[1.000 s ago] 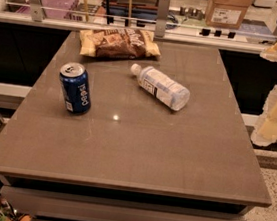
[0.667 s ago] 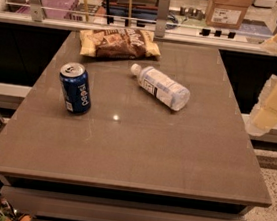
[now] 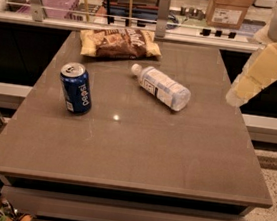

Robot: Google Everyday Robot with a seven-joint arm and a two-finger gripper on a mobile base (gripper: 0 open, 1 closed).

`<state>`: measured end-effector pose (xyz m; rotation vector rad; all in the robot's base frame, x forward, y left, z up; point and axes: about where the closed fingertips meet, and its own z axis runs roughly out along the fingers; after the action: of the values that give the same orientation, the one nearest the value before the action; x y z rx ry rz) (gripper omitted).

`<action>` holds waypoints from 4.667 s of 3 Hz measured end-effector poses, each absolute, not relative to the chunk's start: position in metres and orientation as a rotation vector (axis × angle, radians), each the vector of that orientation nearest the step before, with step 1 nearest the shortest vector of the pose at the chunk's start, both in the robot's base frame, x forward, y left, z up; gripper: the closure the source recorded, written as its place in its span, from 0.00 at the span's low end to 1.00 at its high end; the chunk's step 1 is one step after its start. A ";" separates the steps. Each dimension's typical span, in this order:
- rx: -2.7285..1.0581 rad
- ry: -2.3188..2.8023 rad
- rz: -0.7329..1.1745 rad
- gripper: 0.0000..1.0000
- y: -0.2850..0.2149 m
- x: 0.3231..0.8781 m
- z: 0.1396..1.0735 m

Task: Pick blue plastic bottle

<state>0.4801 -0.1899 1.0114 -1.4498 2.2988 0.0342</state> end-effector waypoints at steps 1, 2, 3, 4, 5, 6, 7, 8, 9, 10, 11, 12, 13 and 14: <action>-1.338 2.384 0.145 0.00 -0.183 0.504 1.002; -1.221 2.466 0.202 0.00 -0.181 0.533 0.993; -1.140 2.535 0.173 0.00 -0.169 0.554 0.987; -1.083 2.605 0.081 0.00 -0.153 0.573 0.979; -1.056 2.646 0.001 0.00 -0.139 0.589 0.970; -1.079 2.665 -0.004 0.00 -0.122 0.601 0.953; -1.109 2.674 0.026 0.00 -0.108 0.609 0.935; -1.146 2.674 0.064 0.00 -0.097 0.616 0.919; -1.206 2.678 0.111 0.00 -0.084 0.621 0.899; -1.266 2.687 0.136 0.00 -0.072 0.628 0.882; -1.301 2.722 0.125 0.00 -0.064 0.632 0.868; -1.297 2.766 0.084 0.00 -0.056 0.634 0.854; -1.262 2.826 0.021 0.00 -0.054 0.635 0.840; -1.232 2.852 0.006 0.00 -0.054 0.637 0.830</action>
Offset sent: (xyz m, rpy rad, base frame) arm 0.0823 0.0089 -0.0311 0.1476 0.2064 -0.2835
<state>0.6368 -0.0540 0.8300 -1.2322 2.8525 0.0060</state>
